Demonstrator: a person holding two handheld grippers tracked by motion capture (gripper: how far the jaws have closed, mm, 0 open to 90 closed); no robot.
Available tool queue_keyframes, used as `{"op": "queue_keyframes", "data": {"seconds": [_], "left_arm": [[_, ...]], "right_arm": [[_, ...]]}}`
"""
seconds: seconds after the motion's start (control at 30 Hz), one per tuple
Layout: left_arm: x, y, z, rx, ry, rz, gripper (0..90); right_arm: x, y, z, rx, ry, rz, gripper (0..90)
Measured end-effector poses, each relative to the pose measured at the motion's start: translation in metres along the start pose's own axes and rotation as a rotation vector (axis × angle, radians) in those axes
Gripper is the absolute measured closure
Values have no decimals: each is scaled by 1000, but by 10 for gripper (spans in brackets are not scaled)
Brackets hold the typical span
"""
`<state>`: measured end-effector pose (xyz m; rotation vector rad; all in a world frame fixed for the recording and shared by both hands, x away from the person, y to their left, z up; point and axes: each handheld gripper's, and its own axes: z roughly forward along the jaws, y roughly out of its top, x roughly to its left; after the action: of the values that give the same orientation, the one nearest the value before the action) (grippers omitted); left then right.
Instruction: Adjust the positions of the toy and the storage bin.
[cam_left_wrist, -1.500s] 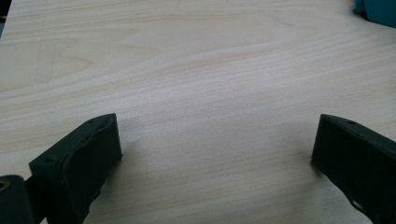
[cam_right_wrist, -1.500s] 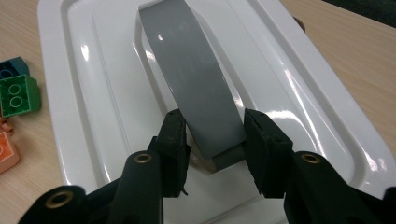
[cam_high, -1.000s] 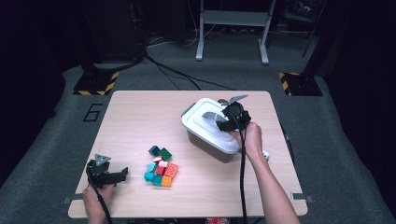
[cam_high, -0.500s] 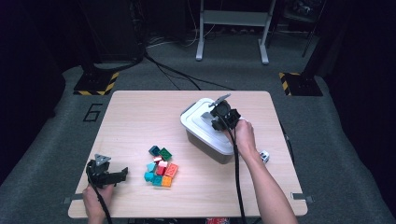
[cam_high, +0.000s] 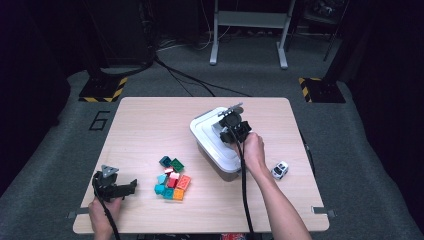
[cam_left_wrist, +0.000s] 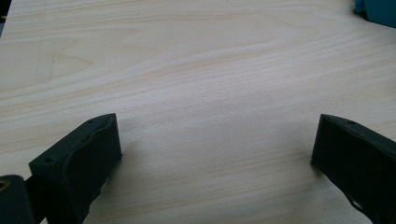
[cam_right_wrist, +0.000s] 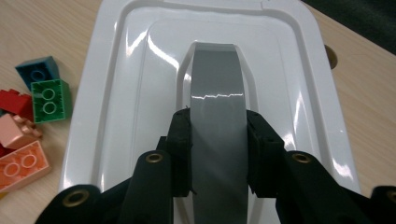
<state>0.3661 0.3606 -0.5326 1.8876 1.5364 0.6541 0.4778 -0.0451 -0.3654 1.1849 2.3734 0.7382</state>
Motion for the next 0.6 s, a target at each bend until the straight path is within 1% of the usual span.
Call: {"op": "queue_keyframes", "data": {"seconds": [0.1,0.13,0.23,0.27,0.3,0.33,0.4,0.43,0.47,0.5,0.53,0.57,0.6], "left_arm": [[0,0,0,3,-1,0,13],[0,0,0,0,0,0,13],[0,0,0,4,-1,0,13],[0,0,0,4,-1,0,13],[0,0,0,1,0,-1,13],[0,0,0,5,-1,2,13],[0,0,0,0,-1,1,15],[0,0,0,0,-1,0,15],[0,0,0,0,-1,0,15],[0,0,0,0,-1,0,15],[0,0,0,0,-1,0,15],[0,0,0,0,0,0,15],[0,0,0,0,0,0,15]], "right_arm": [[0,-1,0,-6,16,4,671],[2,-1,-1,-8,16,17,671],[4,-2,-1,-23,39,15,671],[4,-2,-1,-23,39,15,671],[5,-3,-2,-22,56,17,672],[6,-4,-2,-26,56,17,672],[7,-5,-2,-33,67,23,672],[9,-5,-2,-36,77,37,672],[9,-5,-3,-27,84,39,672],[11,-5,-2,-36,90,43,673],[12,-5,-3,-30,97,48,673],[13,-5,-2,-37,103,46,674],[15,-5,-2,-34,113,51,673]]}}
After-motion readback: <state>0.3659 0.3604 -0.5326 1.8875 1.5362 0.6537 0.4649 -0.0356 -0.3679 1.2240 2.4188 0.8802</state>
